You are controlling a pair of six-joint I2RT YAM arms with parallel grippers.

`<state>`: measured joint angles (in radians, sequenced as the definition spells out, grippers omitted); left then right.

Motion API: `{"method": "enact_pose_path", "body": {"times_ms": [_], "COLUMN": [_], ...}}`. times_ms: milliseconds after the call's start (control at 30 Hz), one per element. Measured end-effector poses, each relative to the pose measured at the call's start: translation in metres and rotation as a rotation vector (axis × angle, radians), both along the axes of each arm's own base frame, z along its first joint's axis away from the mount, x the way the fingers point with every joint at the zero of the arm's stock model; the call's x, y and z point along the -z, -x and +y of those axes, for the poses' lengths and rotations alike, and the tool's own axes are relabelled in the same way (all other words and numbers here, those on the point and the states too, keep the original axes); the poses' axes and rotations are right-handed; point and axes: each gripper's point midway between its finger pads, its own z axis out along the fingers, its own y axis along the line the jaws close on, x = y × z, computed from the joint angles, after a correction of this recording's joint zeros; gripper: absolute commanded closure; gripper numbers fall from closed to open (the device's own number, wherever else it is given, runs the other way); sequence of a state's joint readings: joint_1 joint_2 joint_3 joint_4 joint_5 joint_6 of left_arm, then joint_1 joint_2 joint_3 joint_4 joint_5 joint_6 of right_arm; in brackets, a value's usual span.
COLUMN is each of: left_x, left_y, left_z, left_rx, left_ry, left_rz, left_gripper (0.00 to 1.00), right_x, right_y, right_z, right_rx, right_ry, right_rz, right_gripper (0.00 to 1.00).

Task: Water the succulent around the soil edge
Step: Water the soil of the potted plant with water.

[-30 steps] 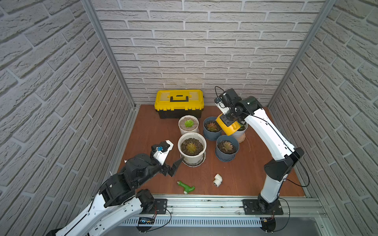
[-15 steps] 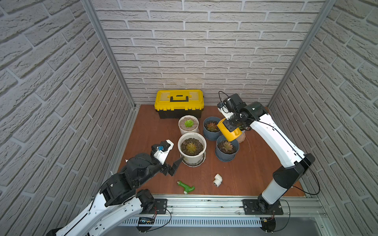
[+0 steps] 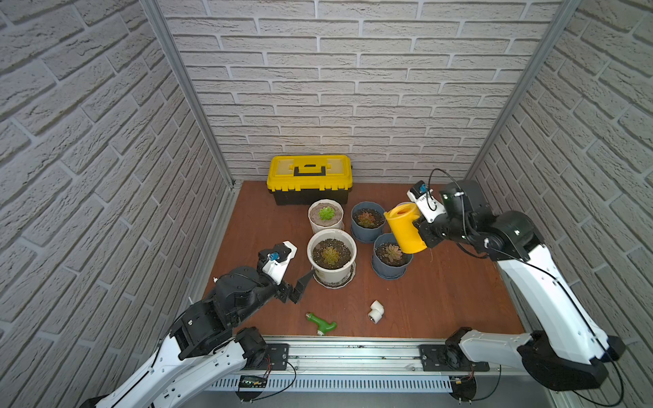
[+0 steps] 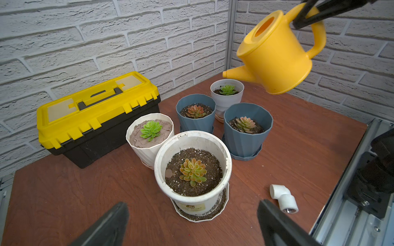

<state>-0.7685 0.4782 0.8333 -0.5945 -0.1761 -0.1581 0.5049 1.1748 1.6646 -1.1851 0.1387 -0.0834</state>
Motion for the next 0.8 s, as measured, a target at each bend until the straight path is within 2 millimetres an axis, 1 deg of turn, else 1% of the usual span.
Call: {"method": "enact_pose_path", "body": {"times_ms": [67, 133, 267, 333, 433, 500, 600, 800], "left_x": [-0.001, -0.001, -0.001, -0.001, -0.002, -0.003, -0.003, -0.001], "left_y": [0.001, 0.001, 0.001, 0.001, 0.002, 0.002, 0.002, 0.003], "left_z": [0.001, 0.001, 0.001, 0.001, 0.002, 0.002, 0.002, 0.0], "left_rx": [-0.001, -0.001, 0.0, 0.0, 0.0, 0.0, 0.001, 0.011], "left_ry": [0.003, 0.003, 0.003, 0.004, 0.008, 0.01, 0.011, 0.011], "left_rz": [-0.003, -0.004, -0.003, -0.004, -0.008, -0.011, -0.01, -0.006], "left_gripper": [0.02, 0.02, 0.02, 0.02, 0.02, 0.02, 0.02, 0.02], "right_x": [0.001, 0.008, 0.03, 0.043, 0.055, 0.055, 0.047, 0.033], "right_y": [0.018, 0.033, 0.052, 0.063, 0.08, 0.09, 0.1, 0.112], "right_z": [-0.003, -0.004, -0.005, -0.007, -0.012, -0.016, -0.023, -0.031], "right_rx": [-0.019, -0.032, -0.034, -0.036, -0.038, -0.036, -0.033, -0.035], "right_ry": [-0.051, -0.109, -0.232, -0.313, -0.44, -0.513, -0.571, -0.552], "right_rz": [-0.025, -0.044, -0.105, -0.164, -0.271, -0.341, -0.411, -0.413], "right_gripper": [0.97, 0.98, 0.97, 0.98, 0.97, 0.97, 0.97, 0.97]}}
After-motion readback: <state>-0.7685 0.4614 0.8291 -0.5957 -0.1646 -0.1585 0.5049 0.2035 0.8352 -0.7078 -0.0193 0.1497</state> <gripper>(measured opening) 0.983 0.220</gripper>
